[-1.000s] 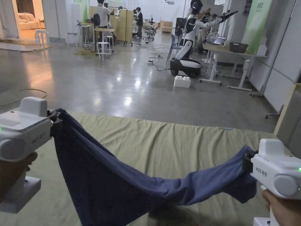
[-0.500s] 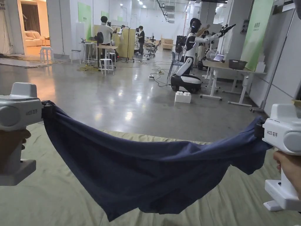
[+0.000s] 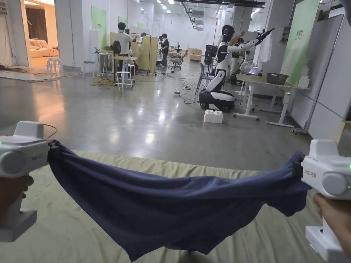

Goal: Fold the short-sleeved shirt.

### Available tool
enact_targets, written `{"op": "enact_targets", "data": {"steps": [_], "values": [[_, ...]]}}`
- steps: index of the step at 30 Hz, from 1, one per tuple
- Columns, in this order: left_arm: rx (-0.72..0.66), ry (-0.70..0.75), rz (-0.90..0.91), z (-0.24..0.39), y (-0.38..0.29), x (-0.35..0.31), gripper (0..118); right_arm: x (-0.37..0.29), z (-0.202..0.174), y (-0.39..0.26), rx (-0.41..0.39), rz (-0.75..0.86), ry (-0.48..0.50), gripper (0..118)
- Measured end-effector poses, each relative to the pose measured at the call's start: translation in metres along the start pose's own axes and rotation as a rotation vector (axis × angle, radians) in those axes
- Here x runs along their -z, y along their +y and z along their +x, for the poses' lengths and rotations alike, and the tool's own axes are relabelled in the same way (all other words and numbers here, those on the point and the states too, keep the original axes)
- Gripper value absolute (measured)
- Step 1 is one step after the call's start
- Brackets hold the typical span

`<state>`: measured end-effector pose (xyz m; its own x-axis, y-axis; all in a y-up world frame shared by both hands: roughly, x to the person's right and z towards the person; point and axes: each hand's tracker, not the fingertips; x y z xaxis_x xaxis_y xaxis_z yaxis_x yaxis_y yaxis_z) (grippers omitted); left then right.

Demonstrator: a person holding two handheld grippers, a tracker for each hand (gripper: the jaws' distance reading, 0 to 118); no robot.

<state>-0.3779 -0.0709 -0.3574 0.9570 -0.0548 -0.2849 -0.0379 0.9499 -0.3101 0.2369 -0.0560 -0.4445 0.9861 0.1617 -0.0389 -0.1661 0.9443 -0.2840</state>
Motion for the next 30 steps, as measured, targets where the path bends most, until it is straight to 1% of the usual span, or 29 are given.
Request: {"op": "enact_targets", "data": {"steps": [2,4,5,7,8,9,10,12,14,16,17,18,20,21,23,25,30], "values": [[-0.003,-0.005,-0.006,-0.001,-0.020,-0.006,7,-0.009,-0.001,-0.016,-0.025,0.002,0.012,7],[0.002,-0.007,-0.019,-0.006,-0.043,-0.012,7,-0.006,0.008,-0.040,-0.042,-0.014,0.018,7],[0.002,-0.019,-0.029,-0.010,-0.055,-0.016,7,-0.027,-0.004,-0.051,-0.067,-0.021,0.008,7],[0.004,-0.024,-0.058,-0.014,-0.078,-0.025,7,-0.030,-0.001,-0.072,-0.093,-0.033,0.010,7],[0.001,-0.023,-0.062,-0.017,-0.090,-0.031,7,-0.030,0.002,-0.084,-0.099,-0.049,0.018,7],[-0.007,-0.024,-0.070,-0.020,-0.101,-0.036,7,-0.045,-0.007,-0.100,-0.104,-0.068,0.020,7],[-0.005,-0.030,-0.089,-0.022,-0.115,-0.045,7,-0.050,-0.007,-0.112,-0.122,-0.068,0.012,7],[-0.006,-0.029,-0.111,-0.025,-0.141,-0.059,7,-0.057,-0.003,-0.139,-0.113,-0.092,0.034,7],[-0.035,-0.026,-0.148,-0.030,-0.171,-0.071,7,-0.079,-0.012,-0.168,-0.137,-0.118,0.034,7],[-0.047,-0.027,-0.202,-0.032,-0.202,-0.085,7,-0.090,-0.011,-0.195,-0.135,-0.151,0.035,7],[-0.035,-0.032,-0.231,-0.031,-0.215,-0.091,7,-0.102,-0.017,-0.210,-0.122,-0.177,0.030,7],[-0.019,-0.032,-0.265,-0.029,-0.228,-0.096,7,-0.107,-0.018,-0.223,-0.138,-0.192,0.025,7],[-0.037,-0.030,-0.298,-0.029,-0.253,-0.108,7,-0.113,-0.019,-0.249,-0.098,-0.263,0.041,7],[-0.059,-0.024,-0.323,-0.031,-0.264,-0.112,7,-0.120,-0.022,-0.260,-0.112,-0.267,0.036,7],[-0.082,-0.026,-0.363,-0.034,-0.288,-0.115,7,-0.122,-0.023,-0.282,-0.087,-0.301,0.045,7],[-0.043,-0.020,-0.423,-0.035,-0.311,-0.115,7,-0.122,-0.026,-0.303,-0.067,-0.373,0.030,7],[-0.087,0.006,-0.461,-0.038,-0.333,-0.116,8,-0.123,-0.028,-0.332,-0.058,-0.405,0.019,7]]}}
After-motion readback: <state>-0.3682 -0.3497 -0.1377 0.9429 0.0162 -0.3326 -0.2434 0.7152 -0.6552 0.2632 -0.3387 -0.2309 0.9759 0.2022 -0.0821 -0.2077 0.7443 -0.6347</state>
